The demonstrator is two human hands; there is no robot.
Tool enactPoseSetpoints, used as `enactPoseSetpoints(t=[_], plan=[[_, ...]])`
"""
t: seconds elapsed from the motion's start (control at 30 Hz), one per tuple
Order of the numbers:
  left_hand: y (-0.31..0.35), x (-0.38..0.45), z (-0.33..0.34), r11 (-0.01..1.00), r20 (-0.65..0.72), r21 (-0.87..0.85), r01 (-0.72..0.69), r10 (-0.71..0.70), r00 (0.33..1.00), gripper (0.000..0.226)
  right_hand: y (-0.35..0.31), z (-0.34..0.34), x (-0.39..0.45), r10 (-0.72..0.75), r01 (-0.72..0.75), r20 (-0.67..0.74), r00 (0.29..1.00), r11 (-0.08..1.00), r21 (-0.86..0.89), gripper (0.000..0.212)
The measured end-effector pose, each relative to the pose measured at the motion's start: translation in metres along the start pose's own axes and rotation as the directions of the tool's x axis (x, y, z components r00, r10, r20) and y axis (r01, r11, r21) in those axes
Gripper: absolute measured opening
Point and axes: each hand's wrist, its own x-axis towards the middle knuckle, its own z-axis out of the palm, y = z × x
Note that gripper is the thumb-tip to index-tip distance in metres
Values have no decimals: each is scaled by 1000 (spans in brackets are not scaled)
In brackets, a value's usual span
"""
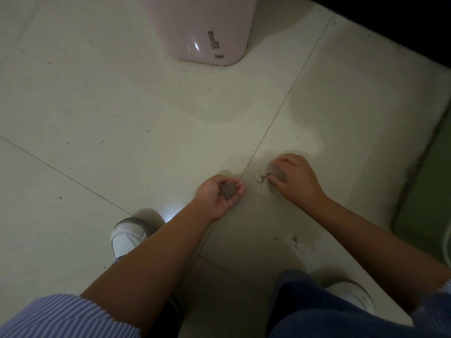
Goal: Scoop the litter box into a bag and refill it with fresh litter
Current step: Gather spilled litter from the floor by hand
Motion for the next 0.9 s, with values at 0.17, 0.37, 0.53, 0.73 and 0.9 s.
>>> enactPoseSetpoints(t=[0.17, 0.37, 0.53, 0.73, 0.9], plan=[[7, 2, -9, 999, -33, -37, -11, 10, 999, 32, -12, 11, -1, -28, 36, 146, 989, 998, -51, 24], [5, 3, -8, 999, -34, -27, -18, 17, 999, 34, -25, 23, -3, -99, 124, 157, 983, 980, -158, 32], [5, 5, -8, 1000, -37, -10, -12, 12, 999, 33, -19, 24, 0, -177, 205, 150, 973, 959, -194, 22], [3, 2, -6, 1000, -46, 17, -12, 13, 999, 34, -31, 6, 6, -79, 164, 317, 945, 954, -251, 29], [0, 1, -3, 1000, -25, 9, -10, 11, 1000, 31, -44, 0, 8, -30, 12, 159, 987, 993, 114, 22]])
